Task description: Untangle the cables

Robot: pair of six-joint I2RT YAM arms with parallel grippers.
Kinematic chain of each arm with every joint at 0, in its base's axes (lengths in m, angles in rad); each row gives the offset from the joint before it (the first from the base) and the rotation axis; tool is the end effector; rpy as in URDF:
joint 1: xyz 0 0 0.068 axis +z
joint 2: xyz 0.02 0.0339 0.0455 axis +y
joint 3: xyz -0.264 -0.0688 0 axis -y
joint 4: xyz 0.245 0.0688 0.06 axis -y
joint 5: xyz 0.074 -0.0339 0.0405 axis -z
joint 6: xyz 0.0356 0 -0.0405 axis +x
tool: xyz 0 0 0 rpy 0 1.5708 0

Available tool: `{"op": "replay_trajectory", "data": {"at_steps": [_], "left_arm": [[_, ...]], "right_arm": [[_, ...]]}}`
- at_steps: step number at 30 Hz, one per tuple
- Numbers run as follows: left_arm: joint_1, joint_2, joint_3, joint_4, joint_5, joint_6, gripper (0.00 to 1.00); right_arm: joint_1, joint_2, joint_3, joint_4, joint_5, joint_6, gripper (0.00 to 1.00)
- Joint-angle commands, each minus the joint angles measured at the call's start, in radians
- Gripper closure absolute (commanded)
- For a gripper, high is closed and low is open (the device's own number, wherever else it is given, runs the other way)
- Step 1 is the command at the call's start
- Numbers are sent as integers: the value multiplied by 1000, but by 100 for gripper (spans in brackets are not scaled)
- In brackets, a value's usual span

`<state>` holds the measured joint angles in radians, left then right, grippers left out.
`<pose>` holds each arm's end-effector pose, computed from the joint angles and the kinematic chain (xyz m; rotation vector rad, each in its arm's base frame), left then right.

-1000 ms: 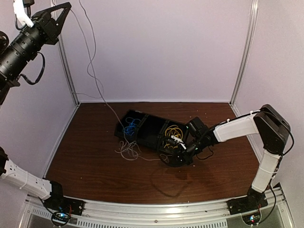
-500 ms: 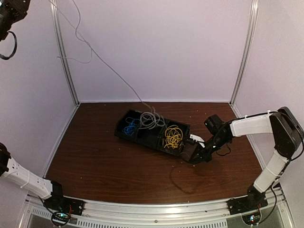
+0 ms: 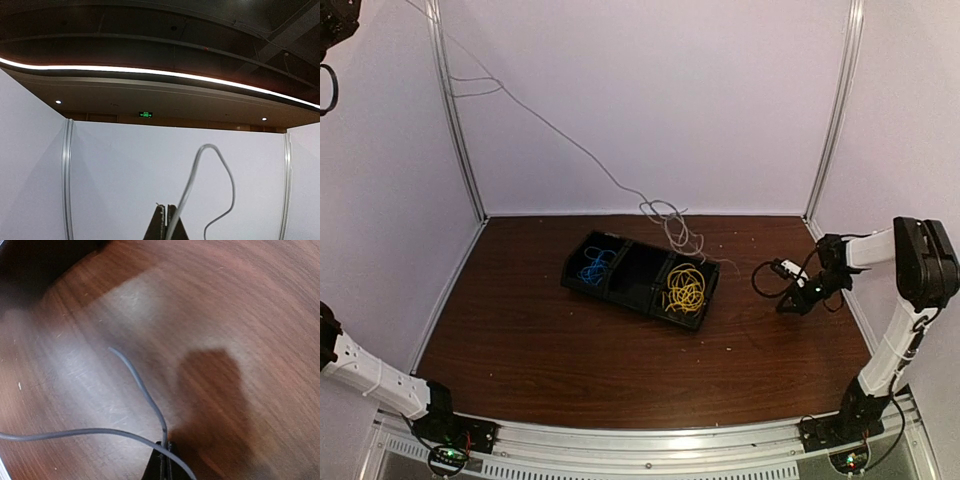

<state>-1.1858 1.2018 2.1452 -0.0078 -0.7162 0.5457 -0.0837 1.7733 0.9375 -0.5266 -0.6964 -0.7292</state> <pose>0.0517 -0.0652 0.6745 0.0145 0.9238 -0.3670 0.3037 -0.0026 0.1315 -0.9113 2.4159 0.7536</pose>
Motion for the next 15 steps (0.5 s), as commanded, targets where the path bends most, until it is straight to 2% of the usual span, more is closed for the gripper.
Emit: {"op": "replay_trajectory", "data": {"at_steps": [1, 4, 8, 12, 15], "left_arm": [[2, -4, 34, 48, -22, 38, 100], [2, -20, 28, 48, -20, 27, 100], [2, -51, -63, 35, -41, -1, 100], [2, -103, -269, 23, -44, -93, 100], [2, -156, -454, 14, -31, -216, 100]], "right_arm": [[-51, 101, 64, 58, 145, 65, 100], [-60, 107, 95, 104, 205, 136, 100], [-62, 64, 94, 118, 202, 110, 100], [-60, -8, 88, 45, 120, 29, 100], [-59, -47, 108, -87, 65, -81, 98]]}}
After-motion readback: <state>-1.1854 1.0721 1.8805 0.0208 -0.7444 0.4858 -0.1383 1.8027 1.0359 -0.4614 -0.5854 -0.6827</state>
